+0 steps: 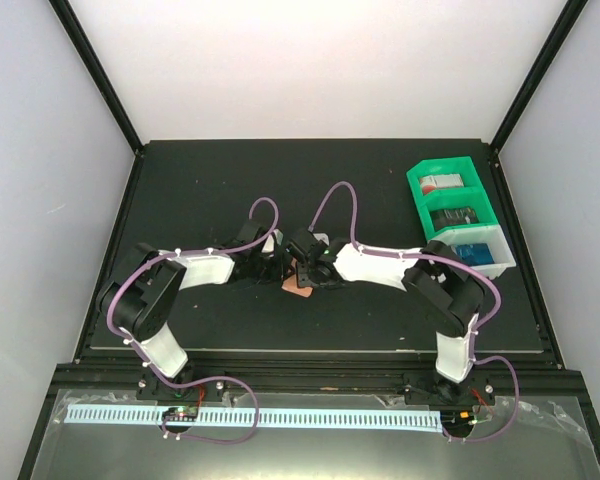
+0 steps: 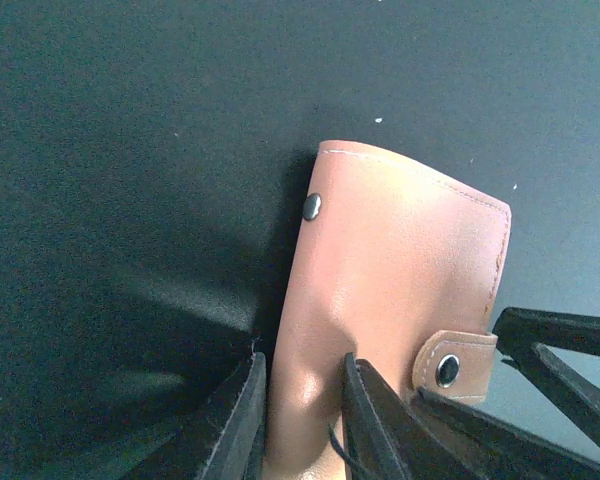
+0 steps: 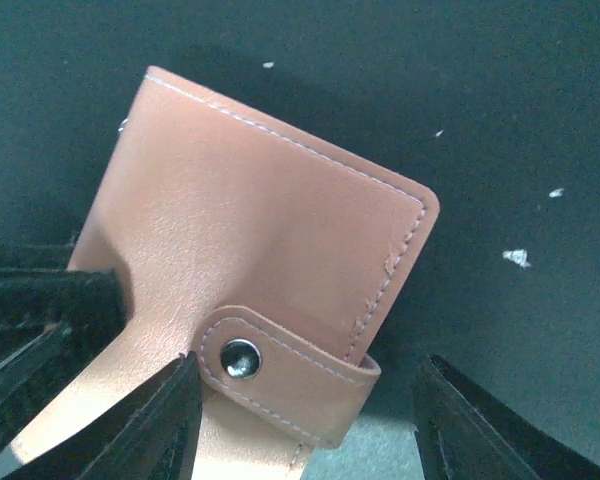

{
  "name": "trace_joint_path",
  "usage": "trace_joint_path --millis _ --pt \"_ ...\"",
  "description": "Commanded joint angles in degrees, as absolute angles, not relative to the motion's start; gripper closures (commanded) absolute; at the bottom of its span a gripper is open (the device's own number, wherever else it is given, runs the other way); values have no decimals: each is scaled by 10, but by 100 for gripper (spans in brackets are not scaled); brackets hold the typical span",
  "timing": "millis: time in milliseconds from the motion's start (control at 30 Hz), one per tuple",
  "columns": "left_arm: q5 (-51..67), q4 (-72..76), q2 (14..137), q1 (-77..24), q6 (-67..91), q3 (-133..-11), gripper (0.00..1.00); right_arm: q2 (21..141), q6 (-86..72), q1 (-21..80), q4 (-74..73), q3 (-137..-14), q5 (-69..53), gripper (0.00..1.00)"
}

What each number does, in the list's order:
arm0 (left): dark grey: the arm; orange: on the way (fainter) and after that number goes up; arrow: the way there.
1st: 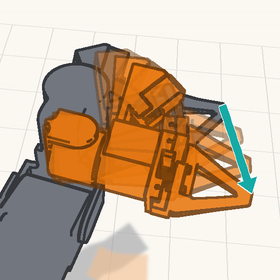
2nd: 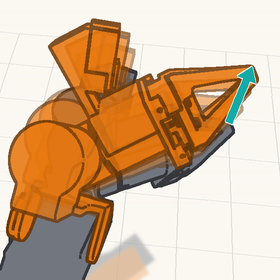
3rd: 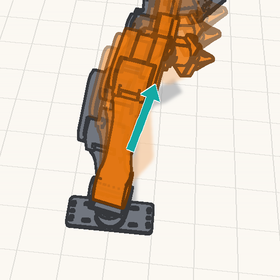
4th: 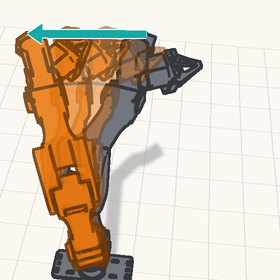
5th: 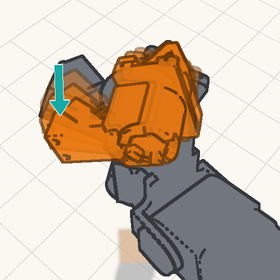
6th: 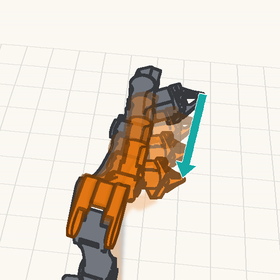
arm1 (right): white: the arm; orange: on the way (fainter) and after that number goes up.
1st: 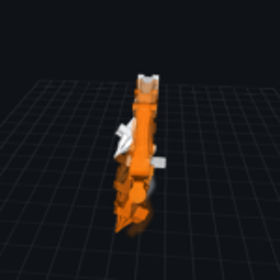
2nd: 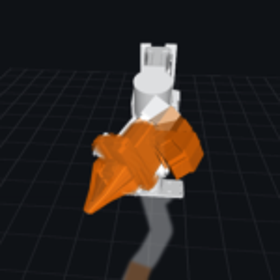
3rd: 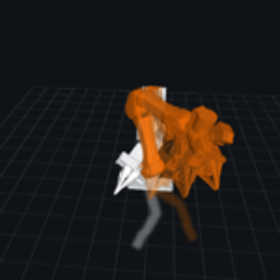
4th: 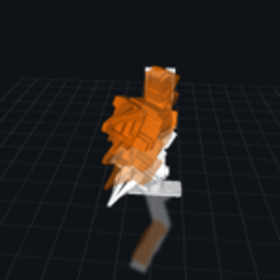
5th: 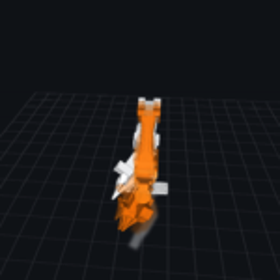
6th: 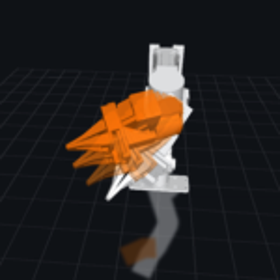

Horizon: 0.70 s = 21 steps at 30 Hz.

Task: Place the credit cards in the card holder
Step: Open the card holder at the center of the board.

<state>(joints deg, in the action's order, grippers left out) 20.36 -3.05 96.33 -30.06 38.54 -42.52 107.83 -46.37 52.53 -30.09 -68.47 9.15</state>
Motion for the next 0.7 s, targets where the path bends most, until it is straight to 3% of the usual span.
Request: trace_joint_path --millis 0,333,667 --pt "172 -104 997 -304 392 -384 77 1100 -482 529 -309 -708 148 41" --pt "158 -94 1002 -305 404 -364 86 1126 -495 532 -318 -725 210 41" --pt "133 -72 1003 -304 412 -338 95 1092 -529 532 -369 -729 296 48"
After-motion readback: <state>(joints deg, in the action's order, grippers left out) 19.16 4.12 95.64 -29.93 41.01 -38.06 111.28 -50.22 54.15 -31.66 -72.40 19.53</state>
